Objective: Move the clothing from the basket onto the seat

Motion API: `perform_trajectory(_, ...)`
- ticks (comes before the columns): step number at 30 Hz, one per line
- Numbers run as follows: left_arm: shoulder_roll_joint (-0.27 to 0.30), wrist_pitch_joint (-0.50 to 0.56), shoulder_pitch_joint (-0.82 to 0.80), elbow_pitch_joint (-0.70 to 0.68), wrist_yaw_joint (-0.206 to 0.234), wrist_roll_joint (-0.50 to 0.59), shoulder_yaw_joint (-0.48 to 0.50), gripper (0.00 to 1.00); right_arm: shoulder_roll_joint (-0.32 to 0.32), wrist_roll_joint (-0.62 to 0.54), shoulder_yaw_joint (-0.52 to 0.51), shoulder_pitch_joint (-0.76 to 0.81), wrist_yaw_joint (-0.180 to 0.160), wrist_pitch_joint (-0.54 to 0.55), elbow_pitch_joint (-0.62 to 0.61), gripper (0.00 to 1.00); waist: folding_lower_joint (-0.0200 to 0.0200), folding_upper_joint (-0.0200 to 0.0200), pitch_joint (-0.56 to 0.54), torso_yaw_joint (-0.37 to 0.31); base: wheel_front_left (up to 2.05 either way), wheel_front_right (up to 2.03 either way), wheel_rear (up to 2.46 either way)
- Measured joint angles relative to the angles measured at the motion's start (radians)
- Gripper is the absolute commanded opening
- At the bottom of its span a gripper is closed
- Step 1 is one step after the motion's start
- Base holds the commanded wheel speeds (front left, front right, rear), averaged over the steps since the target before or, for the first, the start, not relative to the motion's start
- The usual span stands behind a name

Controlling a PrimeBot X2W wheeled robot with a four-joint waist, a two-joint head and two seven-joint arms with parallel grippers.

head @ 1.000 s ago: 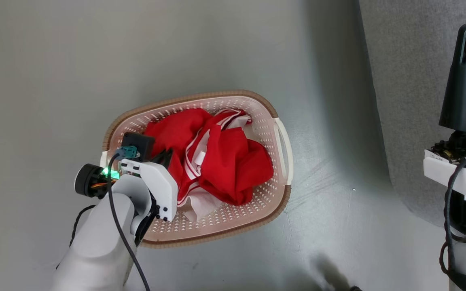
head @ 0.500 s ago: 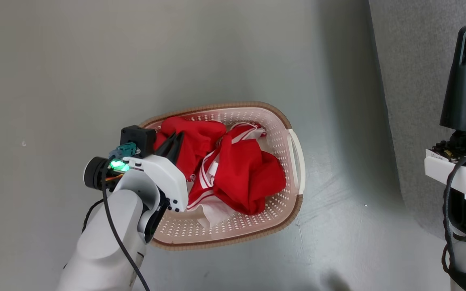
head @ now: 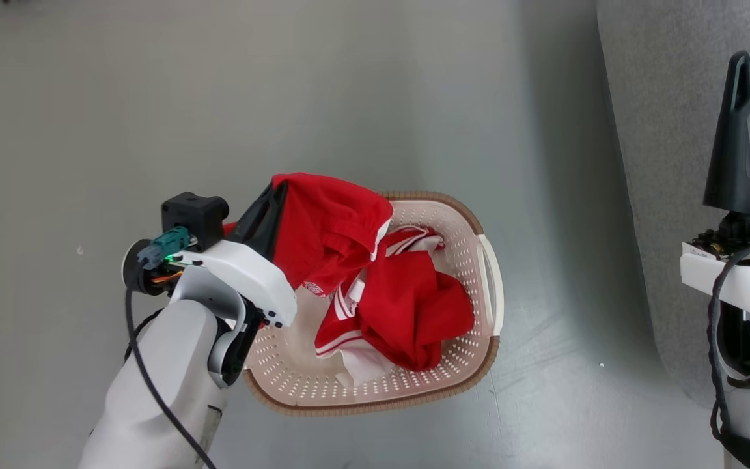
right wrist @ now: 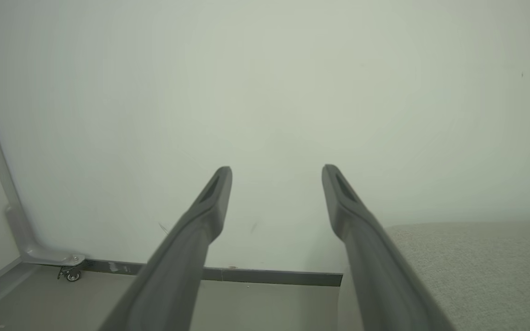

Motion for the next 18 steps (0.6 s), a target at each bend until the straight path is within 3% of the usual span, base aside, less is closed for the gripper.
perform_trajectory(18, 0.032, -0.046, 0.048, -0.185, 0.0, -0.072, 0.031, 0.0, -0.001, -0.002, 0.013, 0.045, 0.0, 0.01, 0.058, 1.0, -0.0001, 0.0, -0.14, 0.038, 0.0, 0.0, 0.0)
